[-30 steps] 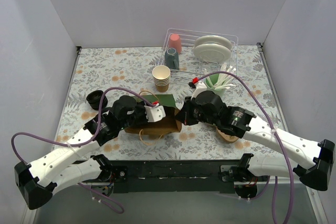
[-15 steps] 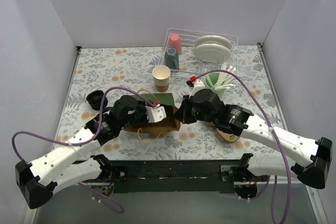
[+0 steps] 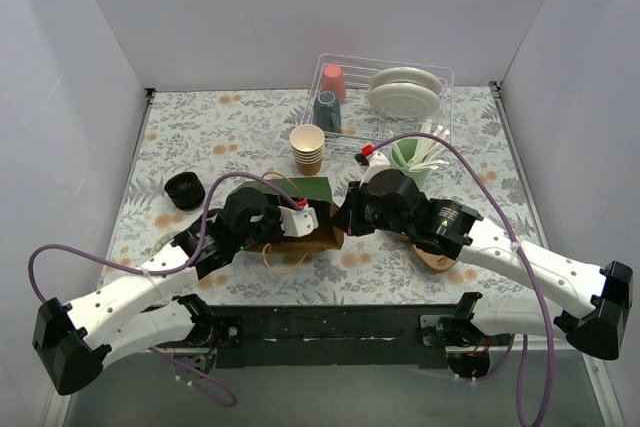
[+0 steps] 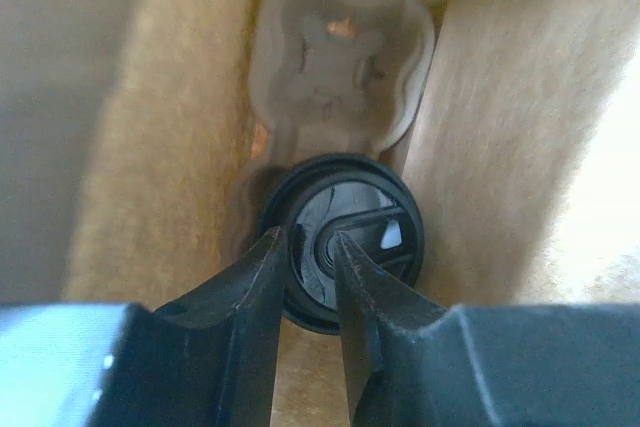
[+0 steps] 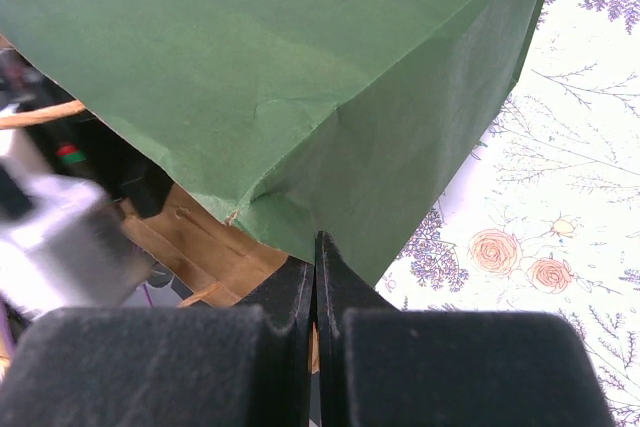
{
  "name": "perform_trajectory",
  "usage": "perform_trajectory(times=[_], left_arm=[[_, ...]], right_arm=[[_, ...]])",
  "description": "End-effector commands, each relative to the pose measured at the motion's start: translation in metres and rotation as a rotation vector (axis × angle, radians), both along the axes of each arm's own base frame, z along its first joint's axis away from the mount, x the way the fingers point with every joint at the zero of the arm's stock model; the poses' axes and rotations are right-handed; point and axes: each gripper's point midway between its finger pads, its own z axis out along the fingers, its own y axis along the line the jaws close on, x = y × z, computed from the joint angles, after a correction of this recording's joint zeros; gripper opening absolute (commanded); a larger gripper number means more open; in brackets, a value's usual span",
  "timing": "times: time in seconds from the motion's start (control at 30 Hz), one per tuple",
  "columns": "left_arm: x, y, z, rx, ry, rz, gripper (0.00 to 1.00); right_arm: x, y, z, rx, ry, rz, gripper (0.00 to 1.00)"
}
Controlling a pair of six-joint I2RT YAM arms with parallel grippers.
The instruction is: Pack the takeout coffee
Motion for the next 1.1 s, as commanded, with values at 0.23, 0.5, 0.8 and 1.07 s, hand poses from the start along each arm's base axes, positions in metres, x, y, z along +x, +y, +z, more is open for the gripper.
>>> perform_trajectory(times=[0.23,0.5,0.8,1.07], left_arm=[[0.015,0.013,-0.012,0.061,-0.059,0.083,0.23],[0.016,0.021,-0.021,0.087,-0.049,0.115,0.21],[0.024,0.035,-0.02,0.102,-0.066,0.158,0.2],[0.029,0.044,-0.024,0.111,-0.06,0.177,0.2]], right_arm=[[0.005,0.005,0.023,0.025,-0.046,0.019,0.01],[0.004,0.0,0.021,0.015,-0.044,0.016,0.01],[0.004,-0.001,0.018,0.007,-0.04,0.018,0.01],[0.005,-0.001,0.018,0.006,-0.038,0.015,0.01]])
